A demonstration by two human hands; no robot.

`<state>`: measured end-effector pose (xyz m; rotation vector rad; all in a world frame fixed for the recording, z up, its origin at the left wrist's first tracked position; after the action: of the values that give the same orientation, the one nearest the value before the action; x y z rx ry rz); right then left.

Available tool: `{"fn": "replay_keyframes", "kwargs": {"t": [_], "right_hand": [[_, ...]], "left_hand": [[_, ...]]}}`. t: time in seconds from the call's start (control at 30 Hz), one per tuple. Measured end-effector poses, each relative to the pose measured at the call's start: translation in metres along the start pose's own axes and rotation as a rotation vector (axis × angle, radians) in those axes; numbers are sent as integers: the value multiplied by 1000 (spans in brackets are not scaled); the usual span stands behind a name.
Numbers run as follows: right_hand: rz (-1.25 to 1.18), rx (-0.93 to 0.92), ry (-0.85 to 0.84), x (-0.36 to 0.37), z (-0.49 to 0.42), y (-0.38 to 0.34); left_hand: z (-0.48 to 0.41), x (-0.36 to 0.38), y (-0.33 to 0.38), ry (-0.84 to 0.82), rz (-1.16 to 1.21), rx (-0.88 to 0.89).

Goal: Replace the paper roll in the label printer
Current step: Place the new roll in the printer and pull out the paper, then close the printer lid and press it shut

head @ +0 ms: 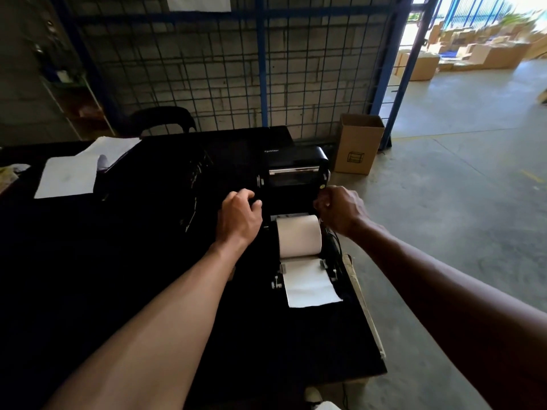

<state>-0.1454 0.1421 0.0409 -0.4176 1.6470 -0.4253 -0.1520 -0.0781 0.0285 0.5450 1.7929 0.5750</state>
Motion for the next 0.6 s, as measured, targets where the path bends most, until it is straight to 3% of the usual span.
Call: {"fn": "replay_keyframes", "kwargs": {"t": [0.23, 0.5, 0.6], "right_hand": [[-175, 178, 121, -27, -76, 9], [-441, 390, -174, -2, -129, 21], [-440, 410, -221, 11, -133, 23]], "left_hand": [[-69, 16, 9, 81, 202, -377], [-106, 54, 15, -142, 346, -617], [-108, 60, 9, -146, 443, -662]]}}
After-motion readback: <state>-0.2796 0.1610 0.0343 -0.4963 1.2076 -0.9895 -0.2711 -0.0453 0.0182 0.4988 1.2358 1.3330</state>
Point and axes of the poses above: each hand's wrist, its own z-axis away from the middle knuckle, its own x-axis out of the palm, y = z × x, the point moved 6 cm from there along -z, towards the middle knuckle, and after that the axes turned 1 degree about -y, right-handed, at the moved point
